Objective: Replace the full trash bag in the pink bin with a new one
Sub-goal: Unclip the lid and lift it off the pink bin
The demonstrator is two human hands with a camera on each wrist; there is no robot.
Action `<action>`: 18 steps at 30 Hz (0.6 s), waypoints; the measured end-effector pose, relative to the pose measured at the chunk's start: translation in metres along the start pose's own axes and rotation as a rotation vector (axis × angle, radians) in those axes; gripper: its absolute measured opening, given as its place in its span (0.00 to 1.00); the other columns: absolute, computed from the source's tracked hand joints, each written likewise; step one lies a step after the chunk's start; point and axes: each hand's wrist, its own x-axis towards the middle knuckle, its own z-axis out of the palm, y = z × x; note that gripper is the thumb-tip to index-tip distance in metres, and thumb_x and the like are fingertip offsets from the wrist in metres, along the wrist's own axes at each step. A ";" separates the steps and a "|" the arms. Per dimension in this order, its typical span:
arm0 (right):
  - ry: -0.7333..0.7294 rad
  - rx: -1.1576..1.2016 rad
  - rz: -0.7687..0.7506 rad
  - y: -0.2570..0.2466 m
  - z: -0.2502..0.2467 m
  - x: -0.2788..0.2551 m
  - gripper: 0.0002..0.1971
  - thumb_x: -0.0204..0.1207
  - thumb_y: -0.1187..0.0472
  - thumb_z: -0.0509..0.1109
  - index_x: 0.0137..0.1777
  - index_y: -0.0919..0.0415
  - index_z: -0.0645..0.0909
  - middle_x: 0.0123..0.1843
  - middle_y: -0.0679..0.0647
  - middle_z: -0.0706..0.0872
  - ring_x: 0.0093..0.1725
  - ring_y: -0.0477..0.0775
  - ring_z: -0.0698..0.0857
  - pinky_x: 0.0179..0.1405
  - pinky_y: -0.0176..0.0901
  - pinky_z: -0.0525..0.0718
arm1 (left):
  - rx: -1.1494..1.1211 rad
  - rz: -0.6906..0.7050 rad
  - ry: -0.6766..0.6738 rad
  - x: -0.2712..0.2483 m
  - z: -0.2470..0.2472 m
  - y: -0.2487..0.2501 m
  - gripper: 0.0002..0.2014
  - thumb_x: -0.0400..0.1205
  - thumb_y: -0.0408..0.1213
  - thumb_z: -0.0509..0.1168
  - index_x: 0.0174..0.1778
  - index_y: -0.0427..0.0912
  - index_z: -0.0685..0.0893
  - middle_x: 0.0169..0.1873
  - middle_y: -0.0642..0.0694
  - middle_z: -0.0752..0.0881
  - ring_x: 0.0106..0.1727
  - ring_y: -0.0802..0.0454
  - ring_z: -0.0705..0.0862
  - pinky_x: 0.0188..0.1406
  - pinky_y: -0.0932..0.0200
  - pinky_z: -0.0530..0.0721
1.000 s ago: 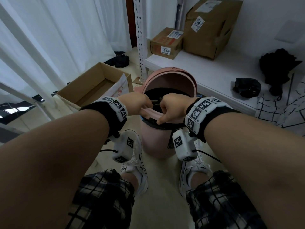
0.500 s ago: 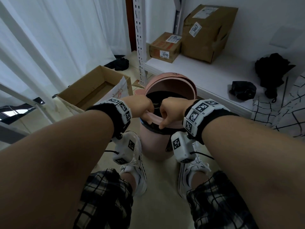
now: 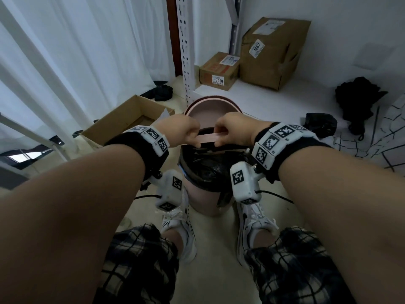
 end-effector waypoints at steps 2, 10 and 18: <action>-0.010 -0.002 0.026 0.005 0.001 -0.002 0.17 0.72 0.54 0.75 0.57 0.62 0.83 0.54 0.59 0.86 0.50 0.54 0.80 0.47 0.41 0.72 | -0.017 -0.016 0.003 0.000 -0.002 0.002 0.12 0.77 0.46 0.70 0.40 0.41 0.79 0.41 0.45 0.83 0.47 0.46 0.81 0.38 0.60 0.68; 0.051 -0.037 0.085 0.015 -0.006 -0.004 0.14 0.69 0.50 0.76 0.51 0.52 0.81 0.51 0.51 0.83 0.58 0.57 0.82 0.62 0.53 0.78 | -0.072 -0.099 0.116 0.000 -0.016 -0.003 0.19 0.78 0.52 0.67 0.49 0.37 0.82 0.46 0.40 0.87 0.49 0.42 0.85 0.49 0.50 0.81; 0.206 -0.076 0.117 0.039 -0.010 -0.005 0.12 0.70 0.52 0.75 0.44 0.54 0.75 0.50 0.54 0.85 0.53 0.58 0.82 0.51 0.47 0.71 | -0.068 -0.188 0.234 0.002 -0.005 -0.018 0.17 0.84 0.48 0.59 0.53 0.36 0.80 0.48 0.37 0.86 0.50 0.41 0.83 0.43 0.58 0.72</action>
